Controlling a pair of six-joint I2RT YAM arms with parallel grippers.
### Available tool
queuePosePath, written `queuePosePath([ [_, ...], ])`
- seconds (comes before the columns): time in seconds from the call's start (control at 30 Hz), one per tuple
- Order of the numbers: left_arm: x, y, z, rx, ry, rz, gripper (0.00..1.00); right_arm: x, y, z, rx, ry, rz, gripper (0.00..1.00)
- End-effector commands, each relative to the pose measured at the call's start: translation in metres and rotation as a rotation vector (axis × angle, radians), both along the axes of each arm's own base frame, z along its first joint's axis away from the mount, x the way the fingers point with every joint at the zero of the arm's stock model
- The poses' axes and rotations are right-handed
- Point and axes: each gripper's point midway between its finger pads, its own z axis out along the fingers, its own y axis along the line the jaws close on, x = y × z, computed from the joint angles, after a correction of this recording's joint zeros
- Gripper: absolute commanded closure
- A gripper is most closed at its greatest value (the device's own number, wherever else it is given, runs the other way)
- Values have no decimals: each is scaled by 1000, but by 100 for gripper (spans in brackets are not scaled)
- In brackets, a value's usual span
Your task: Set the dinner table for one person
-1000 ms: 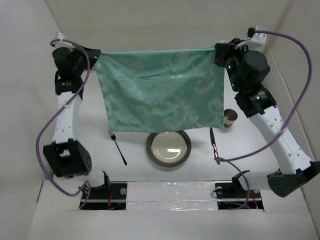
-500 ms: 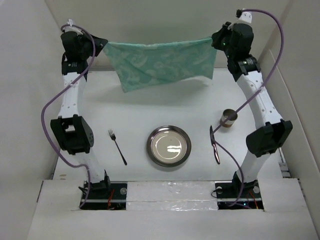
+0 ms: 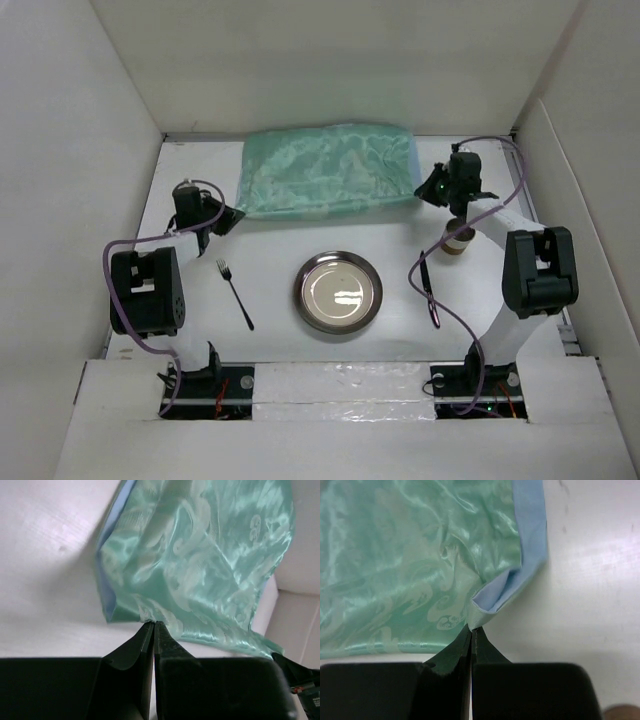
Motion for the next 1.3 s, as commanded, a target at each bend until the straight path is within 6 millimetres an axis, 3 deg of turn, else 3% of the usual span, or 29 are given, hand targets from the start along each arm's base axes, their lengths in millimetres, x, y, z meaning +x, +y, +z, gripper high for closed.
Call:
queuePosePath([
  [0.0, 13, 3, 34, 26, -176, 33, 100, 5, 1, 12, 22, -72, 20, 100],
  [0.2, -9, -1, 7, 30, -133, 32, 100, -13, 8, -20, -19, 24, 23, 100],
  [0.33, -31, 2, -12, 38, -86, 57, 100, -32, 14, -27, -48, 41, 13, 100],
  [0.47, -40, 5, -19, 47, -58, 78, 100, -44, 12, -35, -60, 63, -3, 100],
  [0.83, -73, 9, -10, 72, -96, 109, 100, -83, 1, -51, -64, 94, -65, 100],
  [1.27, -98, 5, -37, 82, -31, 75, 100, -105, -16, -62, -72, 110, -118, 100],
])
